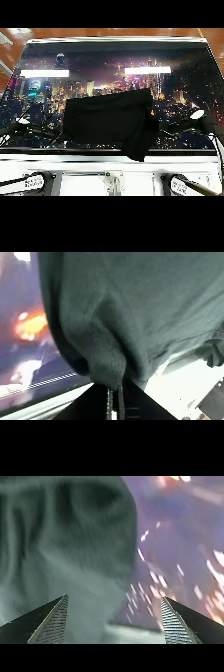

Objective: Fold the shirts.

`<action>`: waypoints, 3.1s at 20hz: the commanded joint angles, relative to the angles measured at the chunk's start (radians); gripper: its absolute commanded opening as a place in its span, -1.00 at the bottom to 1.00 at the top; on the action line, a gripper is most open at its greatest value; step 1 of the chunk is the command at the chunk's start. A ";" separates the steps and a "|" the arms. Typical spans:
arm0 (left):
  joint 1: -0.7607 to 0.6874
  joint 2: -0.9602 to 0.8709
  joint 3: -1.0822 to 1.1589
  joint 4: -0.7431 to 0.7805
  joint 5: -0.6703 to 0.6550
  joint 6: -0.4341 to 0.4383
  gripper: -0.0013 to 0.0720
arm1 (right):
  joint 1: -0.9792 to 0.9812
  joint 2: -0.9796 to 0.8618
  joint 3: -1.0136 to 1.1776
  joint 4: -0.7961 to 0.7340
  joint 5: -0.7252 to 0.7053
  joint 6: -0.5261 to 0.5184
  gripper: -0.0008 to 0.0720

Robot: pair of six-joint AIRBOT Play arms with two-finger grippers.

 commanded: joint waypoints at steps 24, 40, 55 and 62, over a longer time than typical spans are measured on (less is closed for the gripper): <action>0.000 0.772 1.395 0.292 0.303 -0.316 -0.87 | 0.116 0.638 1.199 -0.050 -0.285 -0.035 -0.80; 0.000 0.712 0.806 0.521 -0.322 -0.346 -0.86 | 0.121 0.341 1.093 -0.306 0.629 0.182 -0.81; -0.141 -0.226 0.899 0.317 0.378 -0.294 -0.86 | 0.277 -0.335 0.797 -0.307 -0.603 0.332 -0.80; -0.196 -0.333 0.898 0.318 0.495 -0.298 -0.86 | 0.272 -0.438 0.797 -0.278 -0.547 0.348 -0.80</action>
